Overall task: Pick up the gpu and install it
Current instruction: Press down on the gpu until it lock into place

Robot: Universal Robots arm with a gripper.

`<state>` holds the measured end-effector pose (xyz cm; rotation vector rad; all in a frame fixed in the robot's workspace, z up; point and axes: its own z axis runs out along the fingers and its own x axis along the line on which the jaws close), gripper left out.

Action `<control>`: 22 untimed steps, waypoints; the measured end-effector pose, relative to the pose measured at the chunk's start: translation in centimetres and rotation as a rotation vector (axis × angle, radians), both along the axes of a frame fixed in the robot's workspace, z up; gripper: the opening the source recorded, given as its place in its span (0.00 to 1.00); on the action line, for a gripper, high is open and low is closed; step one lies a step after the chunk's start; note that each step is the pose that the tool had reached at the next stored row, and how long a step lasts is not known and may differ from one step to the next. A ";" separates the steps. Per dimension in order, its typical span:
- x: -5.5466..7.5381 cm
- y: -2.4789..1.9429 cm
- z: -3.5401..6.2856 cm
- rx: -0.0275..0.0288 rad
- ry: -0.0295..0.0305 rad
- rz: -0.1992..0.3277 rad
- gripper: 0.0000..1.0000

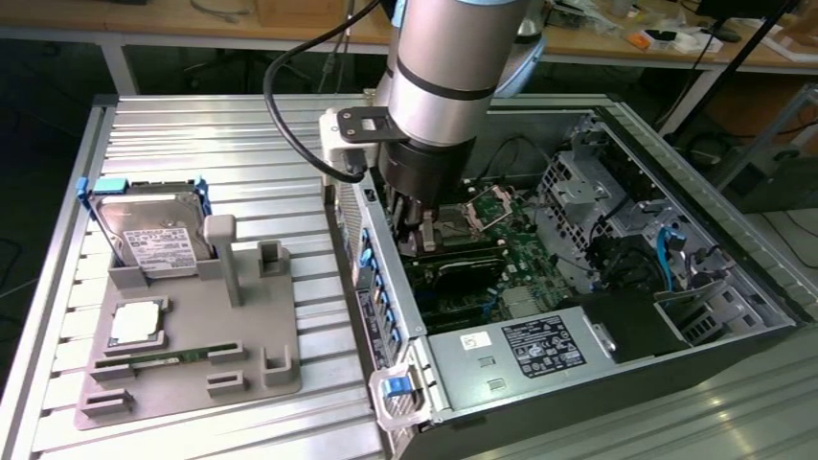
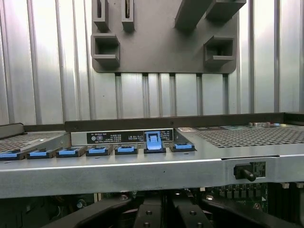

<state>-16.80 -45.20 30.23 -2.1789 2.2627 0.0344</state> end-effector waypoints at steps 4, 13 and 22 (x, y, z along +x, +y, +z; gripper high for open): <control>0.0 0.00 0.29 0.0000 0.0001 0.000 0.11; 0.0 0.00 0.75 0.0000 0.0000 0.000 0.11; -0.3 0.00 0.36 -0.0001 -0.0019 -0.004 0.11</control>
